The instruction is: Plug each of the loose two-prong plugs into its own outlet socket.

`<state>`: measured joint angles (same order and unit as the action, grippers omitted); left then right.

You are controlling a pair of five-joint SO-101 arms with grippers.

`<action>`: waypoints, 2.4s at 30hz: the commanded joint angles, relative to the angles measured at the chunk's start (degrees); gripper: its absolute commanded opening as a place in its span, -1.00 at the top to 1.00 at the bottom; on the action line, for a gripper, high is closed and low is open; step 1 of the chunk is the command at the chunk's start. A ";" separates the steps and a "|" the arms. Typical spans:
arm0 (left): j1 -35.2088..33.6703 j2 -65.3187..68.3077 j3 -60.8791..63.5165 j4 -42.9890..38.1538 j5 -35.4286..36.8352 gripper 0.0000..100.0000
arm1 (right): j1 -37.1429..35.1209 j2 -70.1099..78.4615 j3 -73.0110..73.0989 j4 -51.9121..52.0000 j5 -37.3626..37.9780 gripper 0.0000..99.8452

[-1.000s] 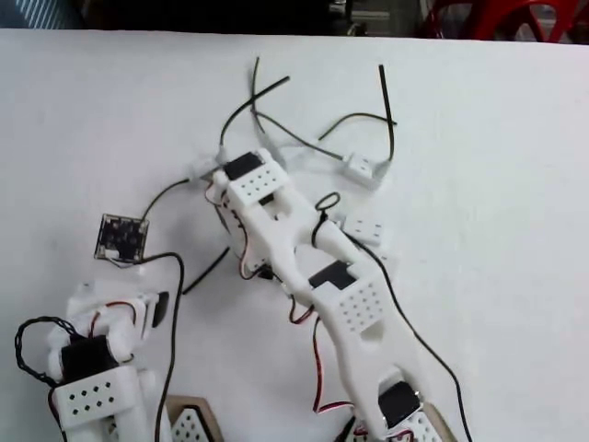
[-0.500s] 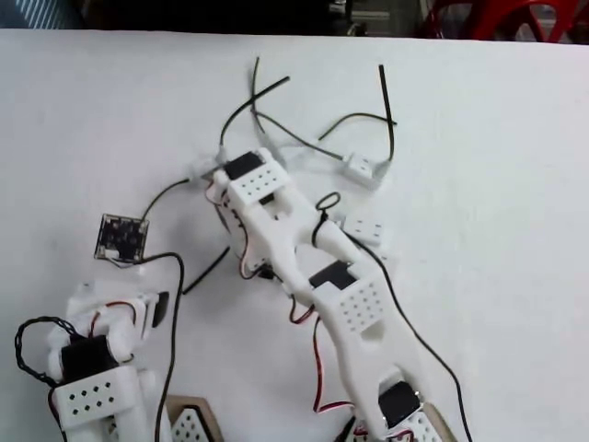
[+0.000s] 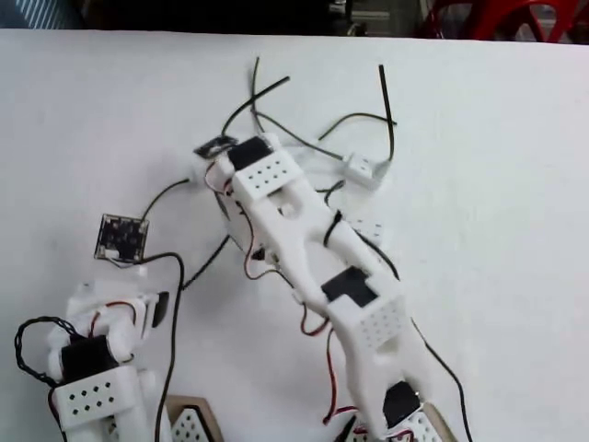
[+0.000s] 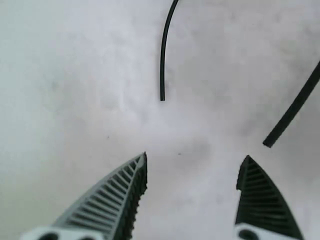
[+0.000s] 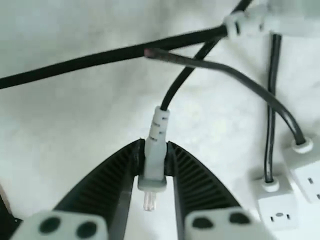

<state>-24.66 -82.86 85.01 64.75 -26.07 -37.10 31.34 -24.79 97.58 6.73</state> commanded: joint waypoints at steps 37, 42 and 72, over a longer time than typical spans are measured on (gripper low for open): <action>0.40 -0.75 -0.97 -1.67 0.44 0.42 | 0.04 -80.31 62.07 -32.66 -4.66 0.97; 3.30 -0.75 -5.89 -1.49 1.67 0.42 | -0.40 -89.63 78.15 -49.45 -4.75 0.97; 47.16 -18.42 -13.45 -6.33 13.54 0.42 | -7.60 -122.33 106.64 -58.33 -4.84 0.97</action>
<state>16.48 -94.46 74.46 54.20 -8.40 -43.87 -90.42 82.37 40.26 2.51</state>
